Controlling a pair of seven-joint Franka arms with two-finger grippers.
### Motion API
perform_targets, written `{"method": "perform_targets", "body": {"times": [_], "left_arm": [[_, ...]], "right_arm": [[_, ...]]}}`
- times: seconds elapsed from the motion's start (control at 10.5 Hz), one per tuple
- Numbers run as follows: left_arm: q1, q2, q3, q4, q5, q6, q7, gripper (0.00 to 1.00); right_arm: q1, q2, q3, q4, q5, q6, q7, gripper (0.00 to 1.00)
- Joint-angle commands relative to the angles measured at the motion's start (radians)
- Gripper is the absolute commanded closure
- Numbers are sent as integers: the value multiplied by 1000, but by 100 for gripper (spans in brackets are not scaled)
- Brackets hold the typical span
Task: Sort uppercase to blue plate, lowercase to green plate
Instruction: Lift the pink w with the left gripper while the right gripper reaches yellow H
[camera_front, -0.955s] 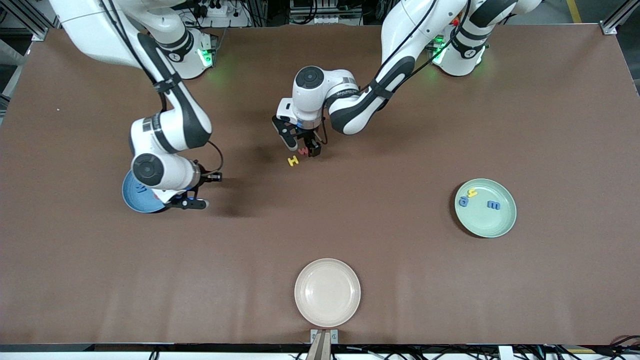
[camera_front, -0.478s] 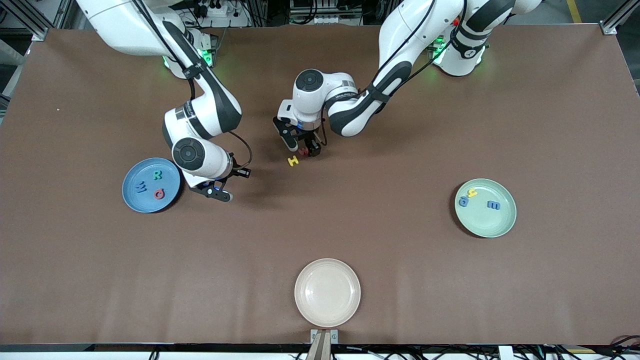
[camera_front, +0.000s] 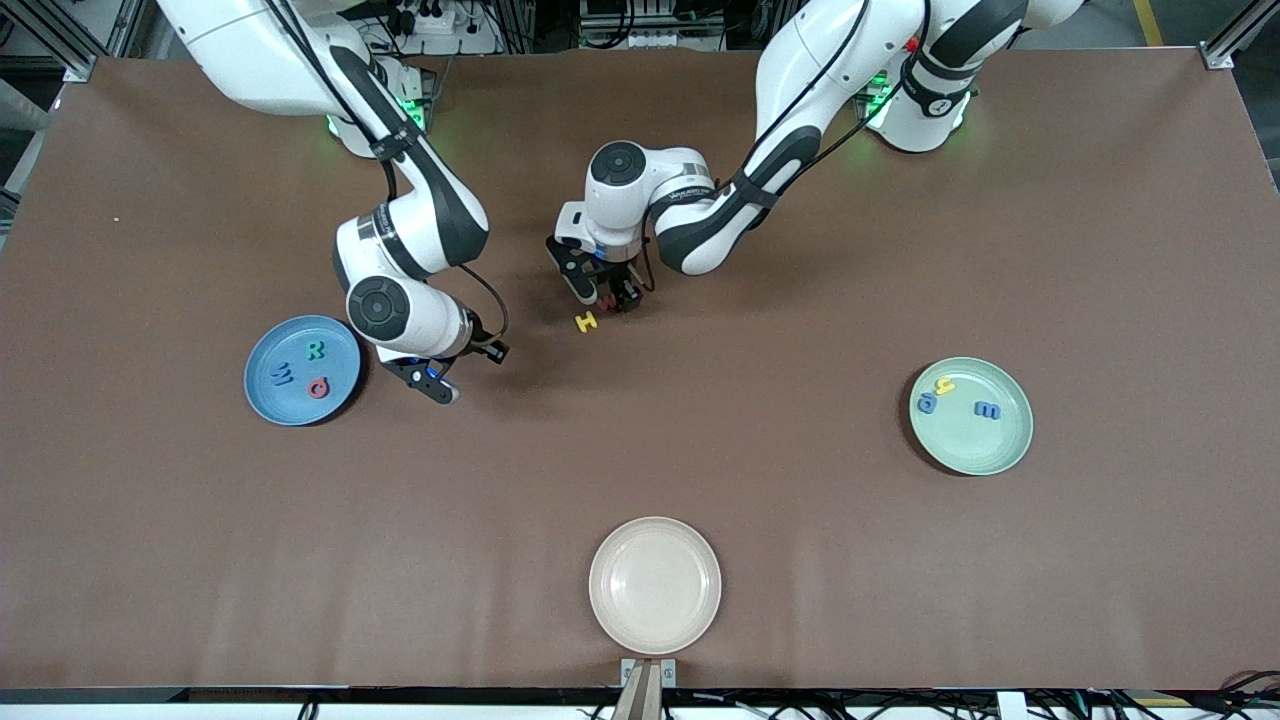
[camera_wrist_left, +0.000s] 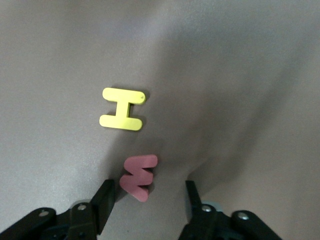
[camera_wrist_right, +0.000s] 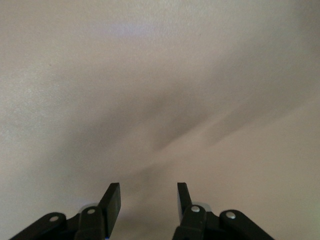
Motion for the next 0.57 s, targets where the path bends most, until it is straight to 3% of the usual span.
{"method": "perform_targets", "body": {"times": [0.0,0.1,0.29,0.38,0.48], "left_arm": [[-10,30,-2,43,40,8,-41,42],[-10,31,-2,43,40,9,-41,43],[-12,31,-2,46,43,9,-56,48],[-12,33,-2,46,54,9,-58,57],[-12,33,-3,46,57,9,-59,79]], "right_arm": [[8,10,23,-8,19,40,66,31],[-5,10,23,1,21,40,65,0],[-27,7,15,7,19,42,51,0],[-30,7,14,9,19,40,47,0],[-30,9,14,16,19,38,45,0]]}}
